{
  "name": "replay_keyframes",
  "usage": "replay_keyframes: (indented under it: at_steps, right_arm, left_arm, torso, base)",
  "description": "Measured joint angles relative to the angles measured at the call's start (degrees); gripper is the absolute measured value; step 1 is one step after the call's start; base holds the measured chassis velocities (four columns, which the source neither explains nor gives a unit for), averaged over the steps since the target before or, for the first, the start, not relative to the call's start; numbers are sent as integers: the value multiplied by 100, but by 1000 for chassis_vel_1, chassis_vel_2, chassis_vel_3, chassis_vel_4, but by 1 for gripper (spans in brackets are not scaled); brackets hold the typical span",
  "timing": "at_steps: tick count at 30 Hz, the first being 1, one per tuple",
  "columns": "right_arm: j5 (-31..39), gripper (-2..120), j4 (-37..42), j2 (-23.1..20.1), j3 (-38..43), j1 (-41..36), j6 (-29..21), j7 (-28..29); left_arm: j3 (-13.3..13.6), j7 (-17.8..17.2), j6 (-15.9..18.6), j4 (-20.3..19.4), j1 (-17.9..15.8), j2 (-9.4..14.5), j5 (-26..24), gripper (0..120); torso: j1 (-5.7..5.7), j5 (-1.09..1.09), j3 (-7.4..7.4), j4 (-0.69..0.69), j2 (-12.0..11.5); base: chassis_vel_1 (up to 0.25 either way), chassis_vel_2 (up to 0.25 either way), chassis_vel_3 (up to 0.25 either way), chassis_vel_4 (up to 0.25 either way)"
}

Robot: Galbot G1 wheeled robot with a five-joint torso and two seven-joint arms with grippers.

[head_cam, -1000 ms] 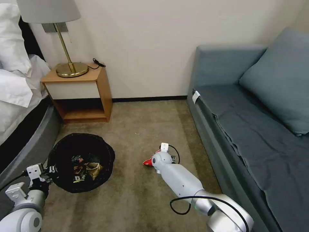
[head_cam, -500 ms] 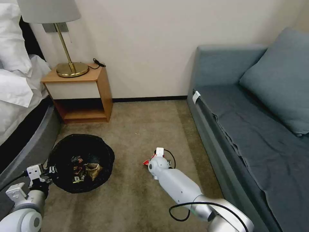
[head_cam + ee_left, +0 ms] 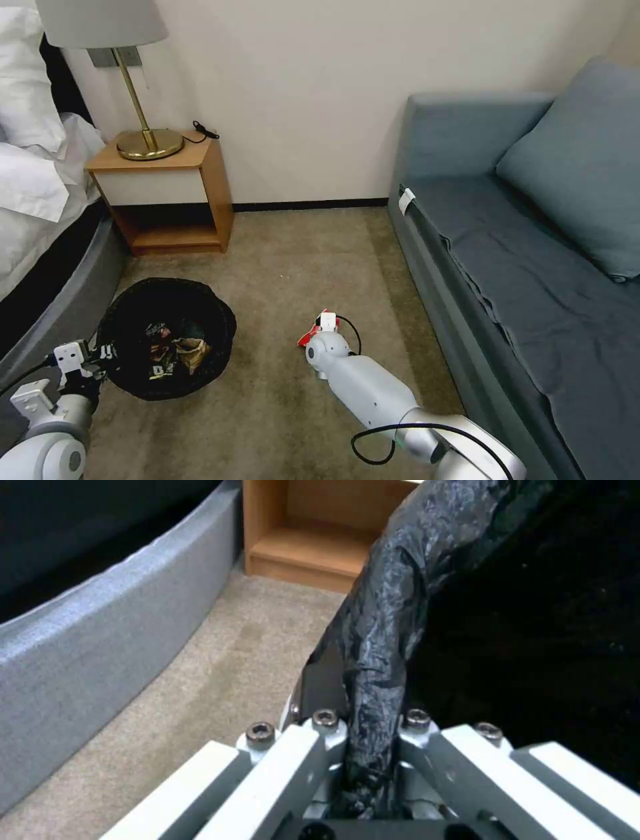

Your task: Pick up the trash bin, then pick up the garbage on the floor and place it into the trash bin.

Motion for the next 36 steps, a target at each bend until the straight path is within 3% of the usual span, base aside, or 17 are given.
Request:
replay_keyframes:
  at_steps: [12, 14, 26, 36]
  right_arm:
    - [-140, 3, -65, -1, -38, 4, 124, -205]
    - [-160, 0, -76, -1, -40, 5, 140, -226]
    - [-283, 0, -45, -2, -43, -12, 252, -297]
    - [-212, 0, 969, -1, -324, -37, 335, -78]
  left_arm:
    - [24, 26, -19, 14, -6, -45, 27, 1]
    - [24, 31, -22, 16, -7, -45, 27, 1]
    - [20, 43, -27, 32, -10, -35, 22, 1]
    - [93, 2, -19, 53, -33, 5, -30, 1]
  torso:
    - [0, 0, 0, 0, 0]
    - [0, 0, 0, 0, 0]
    - [0, 0, 0, -1, 0]
    - [0, 0, 0, 0, 0]
  base:
    - [0, 0, 0, 0]
    - [0, 0, 0, 0]
    - [0, 0, 0, 0]
    - [0, 0, 0, 0]
